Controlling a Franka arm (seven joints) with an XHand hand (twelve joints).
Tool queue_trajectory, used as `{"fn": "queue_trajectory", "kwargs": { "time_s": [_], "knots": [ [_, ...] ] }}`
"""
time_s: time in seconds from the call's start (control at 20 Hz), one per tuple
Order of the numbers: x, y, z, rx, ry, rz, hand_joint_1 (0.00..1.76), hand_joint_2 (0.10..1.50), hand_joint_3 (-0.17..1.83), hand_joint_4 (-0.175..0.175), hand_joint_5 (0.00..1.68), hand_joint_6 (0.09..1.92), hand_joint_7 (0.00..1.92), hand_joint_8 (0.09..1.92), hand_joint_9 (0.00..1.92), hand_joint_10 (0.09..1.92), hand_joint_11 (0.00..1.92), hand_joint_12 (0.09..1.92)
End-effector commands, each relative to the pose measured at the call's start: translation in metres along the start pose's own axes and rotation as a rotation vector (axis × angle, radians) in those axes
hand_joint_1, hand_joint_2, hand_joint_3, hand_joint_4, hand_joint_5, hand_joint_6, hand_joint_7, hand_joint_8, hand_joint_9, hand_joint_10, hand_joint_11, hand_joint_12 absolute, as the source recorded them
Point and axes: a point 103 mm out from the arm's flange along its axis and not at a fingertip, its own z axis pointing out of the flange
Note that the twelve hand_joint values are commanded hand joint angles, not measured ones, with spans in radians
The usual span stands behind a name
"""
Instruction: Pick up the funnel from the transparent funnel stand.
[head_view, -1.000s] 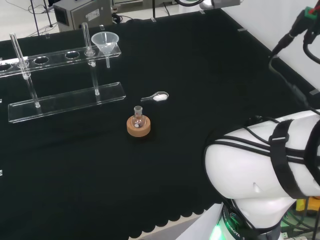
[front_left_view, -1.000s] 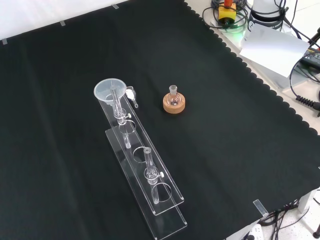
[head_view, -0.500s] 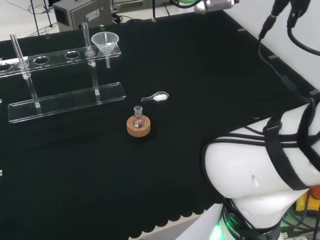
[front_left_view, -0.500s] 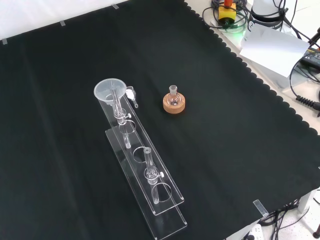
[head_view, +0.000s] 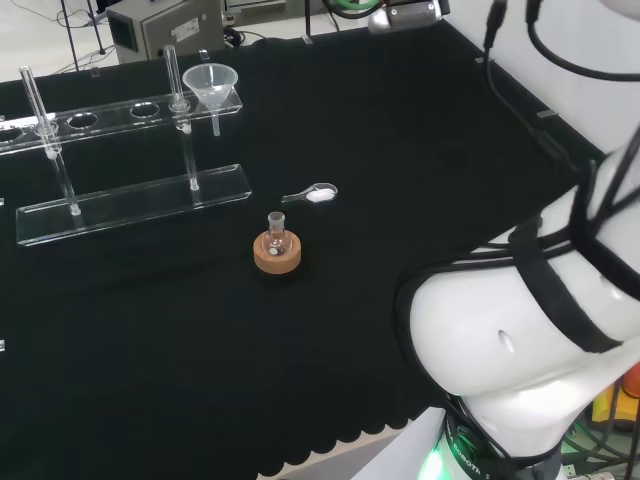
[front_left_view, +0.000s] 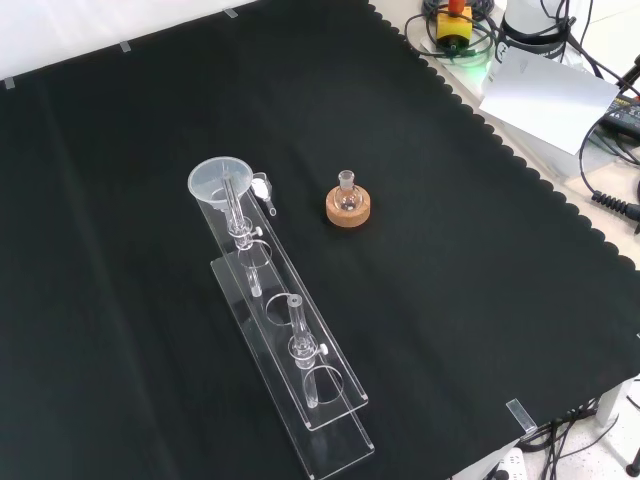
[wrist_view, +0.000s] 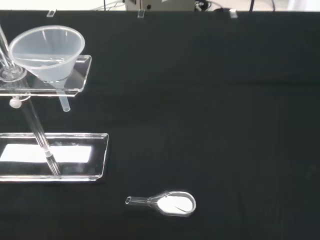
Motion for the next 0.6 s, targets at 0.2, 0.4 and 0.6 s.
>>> {"fn": "queue_trajectory", "kwargs": {
  "time_s": [0.2,0.4,0.6],
  "knots": [
    [0.005,0.097,0.028,0.033,0.034,-0.056,0.00,1.21,0.36,0.001,0.25,0.09,0.03,0.54,0.21,0.64,0.10,1.38],
    [0.026,0.112,0.044,0.058,0.010,-0.083,0.01,1.21,0.35,-0.001,0.25,0.09,0.03,0.55,0.22,0.64,0.10,1.38],
    [0.049,0.122,0.063,0.110,-0.009,-0.109,0.05,1.20,0.34,-0.003,0.25,0.09,0.04,0.55,0.22,0.65,0.10,1.38]
  ]
}}
